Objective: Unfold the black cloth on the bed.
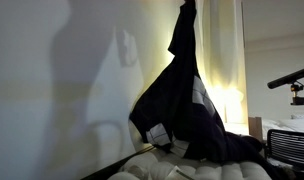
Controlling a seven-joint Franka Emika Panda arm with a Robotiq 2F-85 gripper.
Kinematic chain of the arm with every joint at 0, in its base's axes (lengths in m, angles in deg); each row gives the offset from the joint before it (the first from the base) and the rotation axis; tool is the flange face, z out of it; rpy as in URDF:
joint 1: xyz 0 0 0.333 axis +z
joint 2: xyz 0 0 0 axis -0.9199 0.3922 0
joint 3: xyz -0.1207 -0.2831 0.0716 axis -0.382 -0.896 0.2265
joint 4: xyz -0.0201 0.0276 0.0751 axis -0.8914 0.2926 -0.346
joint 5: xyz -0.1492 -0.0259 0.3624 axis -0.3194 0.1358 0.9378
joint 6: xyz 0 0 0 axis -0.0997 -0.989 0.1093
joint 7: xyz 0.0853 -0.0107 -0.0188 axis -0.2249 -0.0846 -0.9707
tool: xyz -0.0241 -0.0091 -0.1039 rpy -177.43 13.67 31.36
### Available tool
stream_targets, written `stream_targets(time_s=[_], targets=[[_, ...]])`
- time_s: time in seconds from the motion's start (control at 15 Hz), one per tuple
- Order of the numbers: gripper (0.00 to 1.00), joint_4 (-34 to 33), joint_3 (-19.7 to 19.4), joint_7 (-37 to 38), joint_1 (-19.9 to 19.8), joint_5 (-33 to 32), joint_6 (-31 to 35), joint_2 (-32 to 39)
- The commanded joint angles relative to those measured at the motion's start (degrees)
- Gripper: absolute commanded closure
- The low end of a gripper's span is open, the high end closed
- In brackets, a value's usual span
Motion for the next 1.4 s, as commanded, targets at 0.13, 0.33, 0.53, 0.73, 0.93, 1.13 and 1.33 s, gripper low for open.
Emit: stream_targets(time_s=[0.13, 0.33, 0.53, 0.73, 0.93, 1.13, 1.33], targets=[[0.94, -1.08, 4.40, -3.17, 0.67, 6.93, -5.76, 0.88], [0.93, -1.32, 9.48, -2.89, 2.98, 11.86, -4.69, 0.45], [0.94, -1.03, 14.54, -4.58, 6.61, 14.85, -5.26, -1.51], [0.93, -1.12, 19.43, -7.64, 8.73, 18.03, -4.38, -2.92], [0.94, -0.68, 24.29, -12.29, 8.37, 22.68, -3.85, -3.74], [0.94, -0.51, 28.41, -19.00, 5.89, 28.36, -4.68, -3.80], [0.66, -0.25, 31.73, -25.67, 2.65, 34.22, -7.73, -3.67]])
